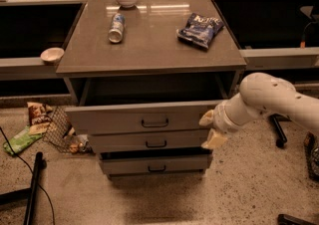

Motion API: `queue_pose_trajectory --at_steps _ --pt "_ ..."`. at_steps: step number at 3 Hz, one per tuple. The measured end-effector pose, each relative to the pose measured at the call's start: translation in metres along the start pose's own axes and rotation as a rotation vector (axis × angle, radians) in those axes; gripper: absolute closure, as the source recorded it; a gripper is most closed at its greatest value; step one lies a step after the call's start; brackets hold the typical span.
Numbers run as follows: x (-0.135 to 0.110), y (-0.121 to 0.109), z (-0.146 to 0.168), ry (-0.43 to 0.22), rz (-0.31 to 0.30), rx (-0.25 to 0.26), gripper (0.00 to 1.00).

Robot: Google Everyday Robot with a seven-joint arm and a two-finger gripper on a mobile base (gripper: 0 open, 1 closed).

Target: Close top drawer

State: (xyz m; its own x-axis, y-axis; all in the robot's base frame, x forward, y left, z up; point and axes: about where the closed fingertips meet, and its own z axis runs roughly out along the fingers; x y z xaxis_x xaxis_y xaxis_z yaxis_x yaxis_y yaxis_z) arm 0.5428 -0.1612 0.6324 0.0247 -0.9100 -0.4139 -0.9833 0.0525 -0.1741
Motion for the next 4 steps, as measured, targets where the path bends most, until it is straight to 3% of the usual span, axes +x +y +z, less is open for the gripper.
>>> queue_pose_trajectory --at_steps 1,2,4 --pt "0.001 -0.018 0.0 0.005 0.006 0.014 0.65" --pt "0.0 -0.035 0.001 0.009 0.01 0.02 0.66" --pt "0.001 -0.047 0.005 0.008 0.023 0.016 0.2"
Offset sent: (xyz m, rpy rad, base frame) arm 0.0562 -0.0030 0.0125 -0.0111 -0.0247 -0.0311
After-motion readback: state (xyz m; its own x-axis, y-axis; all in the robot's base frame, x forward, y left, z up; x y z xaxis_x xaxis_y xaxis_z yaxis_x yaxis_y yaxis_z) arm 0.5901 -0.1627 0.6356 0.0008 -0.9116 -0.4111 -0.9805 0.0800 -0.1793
